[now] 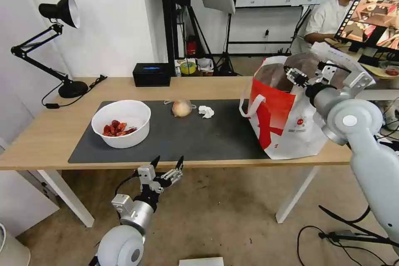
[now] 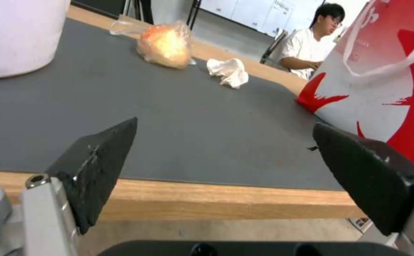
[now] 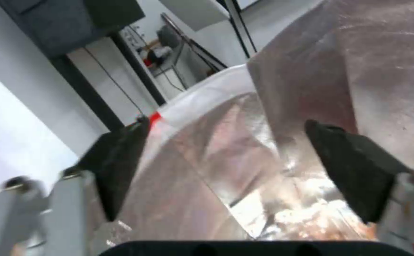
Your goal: Pick up the trash from the table and place it into the takeout bag.
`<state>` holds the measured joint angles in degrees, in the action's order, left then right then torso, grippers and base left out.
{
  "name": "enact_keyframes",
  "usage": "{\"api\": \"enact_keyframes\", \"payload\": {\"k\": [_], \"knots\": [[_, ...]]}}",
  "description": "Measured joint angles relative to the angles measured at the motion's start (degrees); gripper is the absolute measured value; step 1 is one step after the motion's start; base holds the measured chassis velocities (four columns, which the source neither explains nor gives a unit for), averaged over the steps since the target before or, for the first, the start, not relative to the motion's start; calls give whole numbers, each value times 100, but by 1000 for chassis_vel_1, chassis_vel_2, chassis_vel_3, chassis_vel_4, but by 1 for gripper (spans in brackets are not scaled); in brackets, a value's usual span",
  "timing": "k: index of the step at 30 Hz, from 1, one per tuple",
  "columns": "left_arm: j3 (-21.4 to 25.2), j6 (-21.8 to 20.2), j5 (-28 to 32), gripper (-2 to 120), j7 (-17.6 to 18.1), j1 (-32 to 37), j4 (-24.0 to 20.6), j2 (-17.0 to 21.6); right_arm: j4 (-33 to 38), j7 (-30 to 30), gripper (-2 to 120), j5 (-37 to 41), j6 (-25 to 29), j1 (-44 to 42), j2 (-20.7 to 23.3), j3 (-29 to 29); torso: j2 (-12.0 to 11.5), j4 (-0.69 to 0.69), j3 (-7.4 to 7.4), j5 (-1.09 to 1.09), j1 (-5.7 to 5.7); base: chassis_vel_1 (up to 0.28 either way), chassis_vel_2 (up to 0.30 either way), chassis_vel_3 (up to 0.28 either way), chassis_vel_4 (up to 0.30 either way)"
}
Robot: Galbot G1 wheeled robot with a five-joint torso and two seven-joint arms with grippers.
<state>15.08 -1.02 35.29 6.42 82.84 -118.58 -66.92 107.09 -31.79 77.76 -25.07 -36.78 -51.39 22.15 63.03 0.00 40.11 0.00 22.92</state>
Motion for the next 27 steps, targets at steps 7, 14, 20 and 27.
{"api": "enact_keyframes", "payload": {"k": [7, 14, 20, 27], "knots": [[82, 22, 26, 100, -1, 2, -34, 20, 186, 514, 99, -13, 290, 37, 105, 15, 0, 0, 0, 1, 0, 0, 0, 0, 0], [211, 138, 62, 100, -19, 20, -40, 66, 650, 1335, 100, -240, 351, -184, 337, 34, 0, 1, 0, -1, 0, 0, 0, 0, 0], [478, 281, 45, 100, -148, 140, -60, 144, 1280, 2732, 100, -1206, 149, -1104, 828, 304, 0, -1, 0, 1, 0, 0, 0, 0, 0], [1116, 569, -271, 100, -563, 446, 12, 284, 2113, 3507, 100, -2148, 612, -2721, 1180, 666, 0, 0, 0, 0, -1, 0, 0, 0, 0]]}}
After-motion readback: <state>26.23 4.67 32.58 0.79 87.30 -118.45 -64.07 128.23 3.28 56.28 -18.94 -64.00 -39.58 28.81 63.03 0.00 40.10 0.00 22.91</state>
